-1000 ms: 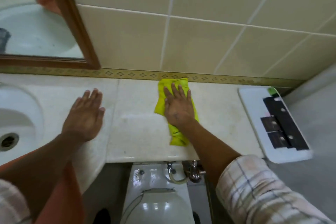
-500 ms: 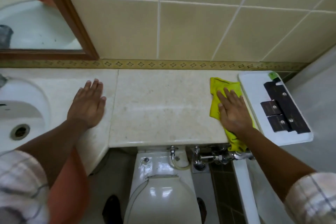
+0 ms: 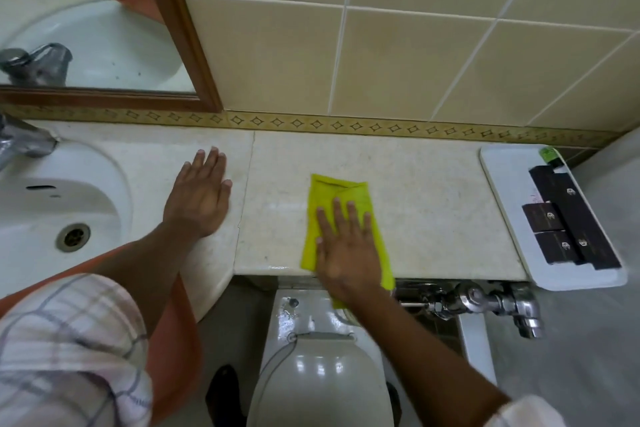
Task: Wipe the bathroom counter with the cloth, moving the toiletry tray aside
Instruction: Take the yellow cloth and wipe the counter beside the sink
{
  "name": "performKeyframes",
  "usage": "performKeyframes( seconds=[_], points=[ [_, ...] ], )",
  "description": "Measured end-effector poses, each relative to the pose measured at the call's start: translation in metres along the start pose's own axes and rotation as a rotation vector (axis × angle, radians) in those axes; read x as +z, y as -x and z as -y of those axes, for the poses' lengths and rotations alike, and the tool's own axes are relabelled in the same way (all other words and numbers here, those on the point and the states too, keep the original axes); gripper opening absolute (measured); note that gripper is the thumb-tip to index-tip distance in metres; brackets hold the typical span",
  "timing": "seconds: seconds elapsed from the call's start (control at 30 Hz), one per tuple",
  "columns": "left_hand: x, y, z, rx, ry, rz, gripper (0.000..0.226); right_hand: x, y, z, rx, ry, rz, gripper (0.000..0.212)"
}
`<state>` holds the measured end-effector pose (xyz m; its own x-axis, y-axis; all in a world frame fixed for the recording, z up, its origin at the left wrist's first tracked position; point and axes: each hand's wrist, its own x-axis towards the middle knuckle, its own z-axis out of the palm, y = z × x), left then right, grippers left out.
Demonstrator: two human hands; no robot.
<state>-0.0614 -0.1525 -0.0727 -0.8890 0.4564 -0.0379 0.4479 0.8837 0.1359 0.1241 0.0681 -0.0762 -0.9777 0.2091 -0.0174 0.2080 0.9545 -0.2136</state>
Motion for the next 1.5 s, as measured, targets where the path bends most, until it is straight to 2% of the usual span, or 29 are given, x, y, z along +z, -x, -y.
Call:
performKeyframes(
  seconds=[0.13,0.47,0.73,0.8,0.97,1.03,1.1,1.17,1.2,1.27,1.33,1.37,1.43,1.5],
  points=[
    [0.000,0.001,0.000,-0.004,0.011,-0.010,0.066,0.009,-0.025,0.054,-0.039,-0.034,0.035,0.056],
    [0.001,-0.002,0.003,-0.015,0.029,-0.026,0.063,0.011,-0.158,0.072,-0.010,-0.015,0.037,0.058],
    [0.002,-0.002,0.014,-0.018,0.011,-0.021,0.064,0.008,-0.068,0.068,-0.093,-0.049,0.058,0.057],
    [0.005,-0.001,0.008,0.010,0.011,-0.011,0.065,0.004,-0.045,0.038,-0.075,-0.029,0.065,0.056],
    [0.009,-0.004,0.010,0.019,0.022,-0.040,0.066,-0.017,-0.025,-0.046,0.057,-0.029,0.040,0.055],
    [0.006,-0.004,0.006,-0.017,-0.001,-0.032,0.061,-0.026,-0.019,-0.059,0.072,-0.148,0.039,0.060],
    [-0.002,-0.006,-0.011,-0.074,-0.029,-0.074,0.053,-0.036,-0.005,-0.065,0.233,-0.351,-0.052,0.065],
    [-0.013,-0.014,-0.051,-0.038,0.082,-0.108,0.047,-0.048,0.013,-0.070,0.413,-0.384,-0.151,0.068],
    [-0.017,-0.020,-0.079,0.025,0.196,-0.081,0.051,-0.050,0.021,-0.073,0.484,-0.369,-0.135,0.072],
    [-0.023,-0.031,-0.141,0.138,0.445,0.103,0.069,-0.055,0.028,-0.075,0.602,-0.433,-0.030,0.077],
    [-0.026,-0.042,-0.195,0.191,0.425,0.320,0.084,-0.054,0.024,-0.075,0.668,-0.547,0.055,0.066],
    [-0.027,-0.047,-0.216,0.206,0.339,0.387,0.082,-0.055,0.022,-0.074,0.669,-0.581,0.089,0.056],
    [-0.035,-0.051,-0.235,0.211,0.216,0.473,0.059,-0.061,0.017,-0.066,0.637,-0.606,0.113,0.039],
    [-0.040,-0.052,-0.231,0.185,0.235,0.581,0.035,-0.068,0.017,-0.057,0.604,-0.577,0.111,0.031]
  ],
)
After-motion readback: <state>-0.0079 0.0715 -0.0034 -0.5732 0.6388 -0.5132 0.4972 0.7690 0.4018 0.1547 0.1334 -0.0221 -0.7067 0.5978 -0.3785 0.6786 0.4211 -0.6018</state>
